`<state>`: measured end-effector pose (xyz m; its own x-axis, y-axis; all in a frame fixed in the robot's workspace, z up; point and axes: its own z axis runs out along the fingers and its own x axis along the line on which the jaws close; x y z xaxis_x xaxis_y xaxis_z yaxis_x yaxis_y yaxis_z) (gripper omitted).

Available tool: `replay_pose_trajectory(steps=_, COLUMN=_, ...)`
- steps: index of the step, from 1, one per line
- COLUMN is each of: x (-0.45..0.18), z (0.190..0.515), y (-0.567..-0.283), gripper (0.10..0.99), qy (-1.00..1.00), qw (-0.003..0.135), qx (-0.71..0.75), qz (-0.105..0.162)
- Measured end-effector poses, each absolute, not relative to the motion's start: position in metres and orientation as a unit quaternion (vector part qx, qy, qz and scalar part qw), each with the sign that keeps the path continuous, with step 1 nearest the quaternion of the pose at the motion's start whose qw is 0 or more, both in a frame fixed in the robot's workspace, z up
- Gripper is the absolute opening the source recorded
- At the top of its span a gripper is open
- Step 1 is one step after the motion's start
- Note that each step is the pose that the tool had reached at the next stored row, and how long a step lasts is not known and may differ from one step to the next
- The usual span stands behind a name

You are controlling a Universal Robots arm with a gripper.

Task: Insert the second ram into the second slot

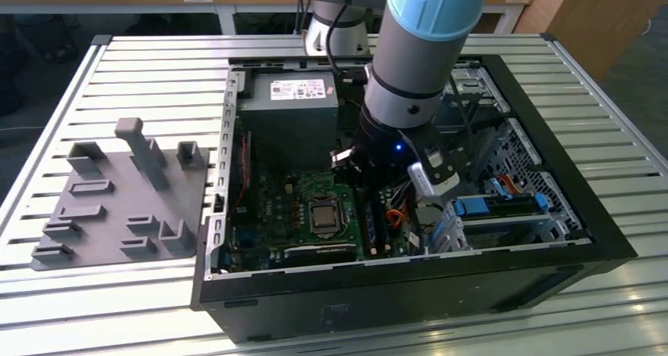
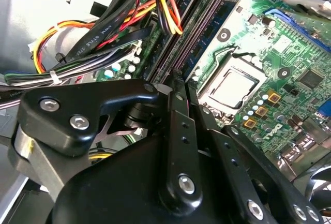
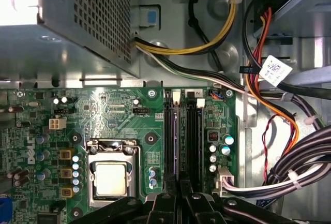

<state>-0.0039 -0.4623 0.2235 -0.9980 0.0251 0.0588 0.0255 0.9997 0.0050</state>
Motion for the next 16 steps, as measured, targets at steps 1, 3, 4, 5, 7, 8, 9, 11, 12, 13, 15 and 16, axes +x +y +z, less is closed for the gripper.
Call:
replay_pose_trajectory(steps=1, x=-0.0036, z=0.2235, y=-0.4622, gripper=0.141, qy=-0.999, qw=0.029, qx=-0.013, qz=-0.003)
replay_pose_trajectory(steps=3, x=-0.0031, z=0.2235, y=-0.4621, gripper=0.141, qy=-0.999, qw=0.029, qx=-0.013, qz=-0.003)
replay_pose_trajectory(steps=4, x=-0.0030, z=0.2235, y=-0.4621, gripper=0.141, qy=-0.999, qw=0.029, qx=-0.013, qz=-0.003)
replay_pose_trajectory(steps=5, x=-0.0030, z=0.2235, y=-0.4620, gripper=0.141, qy=-0.999, qw=0.029, qx=-0.013, qz=-0.003)
replay_pose_trajectory(steps=7, x=-0.0029, z=0.2233, y=-0.4619, gripper=0.141, qy=-0.999, qw=0.029, qx=-0.013, qz=-0.003)
replay_pose_trajectory(steps=8, x=-0.0029, z=0.2231, y=-0.4619, gripper=0.141, qy=-0.999, qw=0.029, qx=-0.013, qz=-0.003)
replay_pose_trajectory(steps=9, x=-0.0029, z=0.2228, y=-0.4619, gripper=0.141, qy=-0.999, qw=0.029, qx=-0.013, qz=-0.003)
replay_pose_trajectory(steps=11, x=-0.0029, z=0.2223, y=-0.4619, gripper=0.141, qy=-0.999, qw=0.029, qx=-0.013, qz=-0.003)
replay_pose_trajectory(steps=12, x=-0.0029, z=0.2220, y=-0.4619, gripper=0.141, qy=-0.999, qw=0.029, qx=-0.013, qz=-0.003)
replay_pose_trajectory(steps=13, x=-0.0029, z=0.2217, y=-0.4619, gripper=0.141, qy=-0.999, qw=0.029, qx=-0.013, qz=-0.003)
replay_pose_trajectory(steps=15, x=-0.0029, z=0.2215, y=-0.4619, gripper=0.141, qy=-0.999, qw=0.029, qx=-0.013, qz=-0.003)
replay_pose_trajectory(steps=16, x=-0.0029, z=0.2213, y=-0.4619, gripper=0.141, qy=-0.999, qw=0.029, qx=-0.013, qz=-0.003)
